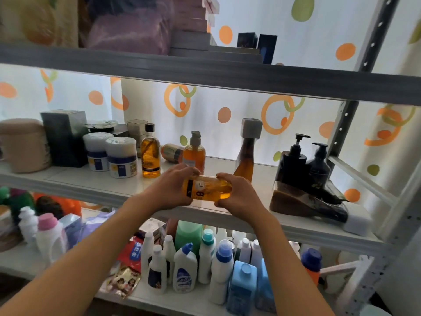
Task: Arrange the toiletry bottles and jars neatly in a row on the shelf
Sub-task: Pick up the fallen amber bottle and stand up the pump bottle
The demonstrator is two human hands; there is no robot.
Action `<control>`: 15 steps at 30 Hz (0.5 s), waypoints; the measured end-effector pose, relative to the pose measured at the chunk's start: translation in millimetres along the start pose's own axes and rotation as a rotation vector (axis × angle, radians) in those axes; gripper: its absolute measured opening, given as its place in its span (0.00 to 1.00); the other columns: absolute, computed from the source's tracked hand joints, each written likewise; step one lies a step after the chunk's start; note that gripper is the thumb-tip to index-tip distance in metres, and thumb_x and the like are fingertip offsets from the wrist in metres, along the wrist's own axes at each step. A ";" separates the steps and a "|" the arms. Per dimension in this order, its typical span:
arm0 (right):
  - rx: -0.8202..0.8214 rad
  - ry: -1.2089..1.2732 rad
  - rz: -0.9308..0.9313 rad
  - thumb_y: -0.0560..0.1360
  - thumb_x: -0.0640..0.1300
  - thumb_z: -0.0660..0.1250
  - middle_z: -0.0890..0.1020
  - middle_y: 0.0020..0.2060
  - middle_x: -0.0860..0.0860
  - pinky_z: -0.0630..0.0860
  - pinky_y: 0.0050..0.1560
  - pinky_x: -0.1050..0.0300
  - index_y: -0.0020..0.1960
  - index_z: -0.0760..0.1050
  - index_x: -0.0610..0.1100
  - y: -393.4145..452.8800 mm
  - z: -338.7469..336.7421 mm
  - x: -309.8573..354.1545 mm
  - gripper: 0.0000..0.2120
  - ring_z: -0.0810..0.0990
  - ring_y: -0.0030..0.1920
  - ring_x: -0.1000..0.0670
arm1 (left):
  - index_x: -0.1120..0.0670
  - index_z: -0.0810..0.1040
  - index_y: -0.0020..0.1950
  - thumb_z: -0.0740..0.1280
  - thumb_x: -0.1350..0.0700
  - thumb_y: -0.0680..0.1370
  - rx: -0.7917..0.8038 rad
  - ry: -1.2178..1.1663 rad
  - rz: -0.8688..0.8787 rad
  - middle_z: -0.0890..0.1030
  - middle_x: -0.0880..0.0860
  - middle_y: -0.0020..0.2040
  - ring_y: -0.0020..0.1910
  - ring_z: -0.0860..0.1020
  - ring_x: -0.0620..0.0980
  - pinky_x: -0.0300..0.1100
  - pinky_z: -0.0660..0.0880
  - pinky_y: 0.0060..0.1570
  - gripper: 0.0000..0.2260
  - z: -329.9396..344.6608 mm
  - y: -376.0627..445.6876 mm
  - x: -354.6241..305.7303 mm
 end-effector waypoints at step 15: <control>-0.094 0.874 0.235 0.78 0.41 0.66 0.83 0.44 0.50 0.84 0.44 0.55 0.54 0.79 0.43 47.8 71.3 90.9 0.06 0.84 0.46 0.49 | 0.53 0.73 0.57 0.74 0.34 0.63 -0.534 -0.179 -0.636 0.79 0.48 0.48 0.46 0.79 0.49 0.42 0.76 0.43 0.32 -79.8 -70.7 66.3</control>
Point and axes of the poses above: each hand's wrist, its own y-axis towards the middle knuckle, its own z-axis out of the palm, x = y × z, the point moved 7 cm from there along y, towards the middle knuckle
